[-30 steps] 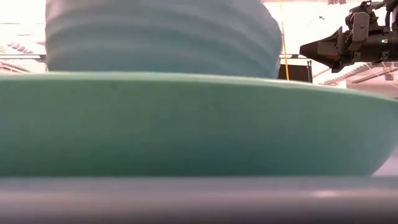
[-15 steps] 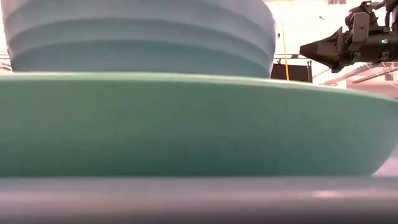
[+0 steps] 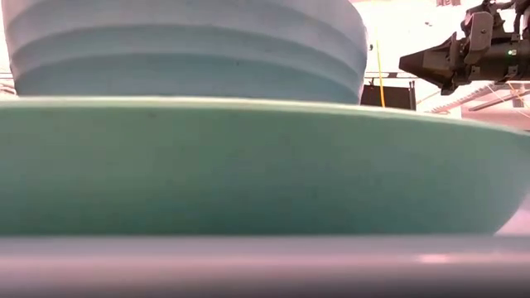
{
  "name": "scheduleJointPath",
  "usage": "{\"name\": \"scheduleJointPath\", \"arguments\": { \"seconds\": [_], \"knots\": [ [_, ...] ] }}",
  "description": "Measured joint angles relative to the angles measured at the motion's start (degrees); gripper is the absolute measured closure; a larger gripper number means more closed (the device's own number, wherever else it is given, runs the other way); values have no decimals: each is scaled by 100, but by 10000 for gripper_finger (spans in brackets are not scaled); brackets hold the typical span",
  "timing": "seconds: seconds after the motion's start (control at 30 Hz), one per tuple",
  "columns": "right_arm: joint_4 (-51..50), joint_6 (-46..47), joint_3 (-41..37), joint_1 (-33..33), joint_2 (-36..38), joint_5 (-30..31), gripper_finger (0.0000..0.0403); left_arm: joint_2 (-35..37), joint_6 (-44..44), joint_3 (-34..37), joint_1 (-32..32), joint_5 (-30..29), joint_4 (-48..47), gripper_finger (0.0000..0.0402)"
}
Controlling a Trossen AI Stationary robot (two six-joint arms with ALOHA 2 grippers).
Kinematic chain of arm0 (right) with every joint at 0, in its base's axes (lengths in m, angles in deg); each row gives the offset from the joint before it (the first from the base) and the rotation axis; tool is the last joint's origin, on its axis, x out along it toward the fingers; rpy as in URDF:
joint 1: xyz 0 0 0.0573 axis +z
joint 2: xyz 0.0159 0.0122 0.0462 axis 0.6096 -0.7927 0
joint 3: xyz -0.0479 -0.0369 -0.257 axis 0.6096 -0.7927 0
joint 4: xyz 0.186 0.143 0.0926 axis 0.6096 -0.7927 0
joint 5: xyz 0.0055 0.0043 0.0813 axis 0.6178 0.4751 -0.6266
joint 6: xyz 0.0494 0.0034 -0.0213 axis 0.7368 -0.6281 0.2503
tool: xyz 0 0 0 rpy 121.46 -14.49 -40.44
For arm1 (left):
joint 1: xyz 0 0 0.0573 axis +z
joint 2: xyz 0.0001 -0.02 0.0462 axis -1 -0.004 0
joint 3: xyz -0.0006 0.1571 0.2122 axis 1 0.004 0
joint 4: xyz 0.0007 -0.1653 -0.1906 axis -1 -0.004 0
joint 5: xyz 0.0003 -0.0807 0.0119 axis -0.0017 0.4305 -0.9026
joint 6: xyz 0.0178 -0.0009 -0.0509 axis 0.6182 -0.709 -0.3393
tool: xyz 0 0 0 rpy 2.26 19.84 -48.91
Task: Set up tray
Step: Put the yellow napkin on the blue serving tray beside the light blue plate
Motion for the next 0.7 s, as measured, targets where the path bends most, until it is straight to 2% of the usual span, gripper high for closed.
{"name": "scheduleJointPath", "arguments": {
  "seconds": [0.07,0.13,0.27,0.33,0.43,0.7],
  "knots": [
    [68,0,0,0,-4,0,314,714,-385,918,190,218,598,309],
    [149,0,0,0,-1,0,314,1325,-155,1735,464,696,1456,309],
    [222,20,0,0,-2,2,314,2345,1438,2933,869,1566,3414,309],
    [155,20,0,0,-5,2,314,2776,2160,3387,1084,1862,3948,309],
    [123,45,0,0,-7,4,314,3467,2695,3929,1498,2253,4297,309],
    [252,150,0,0,-7,0,314,4958,2818,4951,2771,3567,4359,309]
  ]
}}
